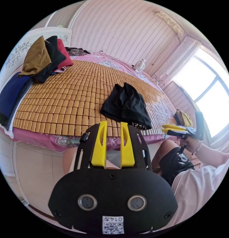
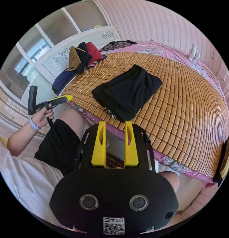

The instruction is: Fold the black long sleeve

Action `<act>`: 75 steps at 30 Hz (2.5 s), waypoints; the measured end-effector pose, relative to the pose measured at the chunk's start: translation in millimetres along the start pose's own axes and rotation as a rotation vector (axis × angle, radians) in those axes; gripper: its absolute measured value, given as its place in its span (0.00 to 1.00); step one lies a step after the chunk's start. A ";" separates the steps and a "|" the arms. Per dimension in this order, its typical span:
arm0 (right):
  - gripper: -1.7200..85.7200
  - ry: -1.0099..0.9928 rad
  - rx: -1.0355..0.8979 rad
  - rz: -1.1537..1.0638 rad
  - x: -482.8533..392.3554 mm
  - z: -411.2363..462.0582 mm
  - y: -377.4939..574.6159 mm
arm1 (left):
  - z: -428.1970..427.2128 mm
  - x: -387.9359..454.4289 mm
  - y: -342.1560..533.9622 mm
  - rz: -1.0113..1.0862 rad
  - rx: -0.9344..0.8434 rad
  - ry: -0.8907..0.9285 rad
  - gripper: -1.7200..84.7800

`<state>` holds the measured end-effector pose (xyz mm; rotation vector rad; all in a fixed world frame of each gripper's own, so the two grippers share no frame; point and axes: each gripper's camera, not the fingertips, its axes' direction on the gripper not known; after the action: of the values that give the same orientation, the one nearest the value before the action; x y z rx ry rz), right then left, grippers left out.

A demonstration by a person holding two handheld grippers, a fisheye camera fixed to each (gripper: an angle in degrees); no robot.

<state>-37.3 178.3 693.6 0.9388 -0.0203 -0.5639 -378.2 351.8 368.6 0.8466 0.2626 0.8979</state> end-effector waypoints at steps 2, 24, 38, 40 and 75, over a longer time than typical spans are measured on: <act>0.15 0.019 -0.016 -0.104 -17.2 6.3 -14.3 | 18.8 7.2 -11.9 0.009 -0.045 -0.021 0.12; 0.13 0.122 -0.250 -0.209 -55.4 60.2 -121.2 | 161.6 72.4 -91.5 0.206 -0.245 -0.242 0.05; 0.06 -0.030 0.203 0.296 118.3 -154.8 32.1 | 71.4 93.1 -45.0 0.146 -0.071 -0.042 0.01; 0.06 0.027 0.210 0.380 137.7 -169.2 62.4 | 64.0 100.0 -38.3 0.156 -0.076 -0.041 0.01; 0.02 -0.098 0.954 0.046 75.7 -550.0 176.8 | -287.4 229.8 -51.1 0.220 0.616 0.383 0.01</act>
<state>247.5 640.2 481.6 1.8278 -0.4289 -0.5555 -359.1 666.9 172.7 1.2834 0.8214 1.2091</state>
